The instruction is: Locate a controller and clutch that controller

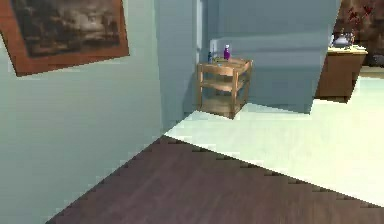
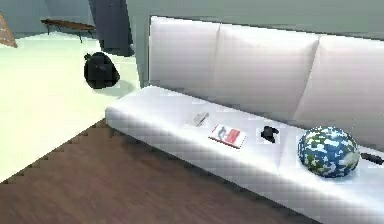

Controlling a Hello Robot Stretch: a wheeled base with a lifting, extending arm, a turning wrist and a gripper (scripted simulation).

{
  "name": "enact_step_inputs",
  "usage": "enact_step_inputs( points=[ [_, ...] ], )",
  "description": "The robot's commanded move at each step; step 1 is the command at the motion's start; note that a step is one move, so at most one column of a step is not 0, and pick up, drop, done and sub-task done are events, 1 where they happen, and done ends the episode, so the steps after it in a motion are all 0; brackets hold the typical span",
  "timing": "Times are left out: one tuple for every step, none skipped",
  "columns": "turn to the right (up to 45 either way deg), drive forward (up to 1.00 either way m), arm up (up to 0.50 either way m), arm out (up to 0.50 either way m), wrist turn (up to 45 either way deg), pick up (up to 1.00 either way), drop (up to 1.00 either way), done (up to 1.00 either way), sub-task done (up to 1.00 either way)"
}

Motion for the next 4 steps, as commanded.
enact_step_inputs(
  points=[
    [45.0, 0.0, 0.0, 0.0, 0.0, 0.0, 0.0, 0.0, 0.0],
    [45.0, 0.0, 0.0, 0.0, 0.0, 0.0, 0.0, 0.0, 0.0],
    [30.0, 0.0, 0.0, 0.0, 0.0, 0.0, 0.0, 0.0, 0.0],
    [0.0, 0.3, 0.0, 0.0, 0.0, 0.0, 0.0, 0.0, 0.0]
  ],
)
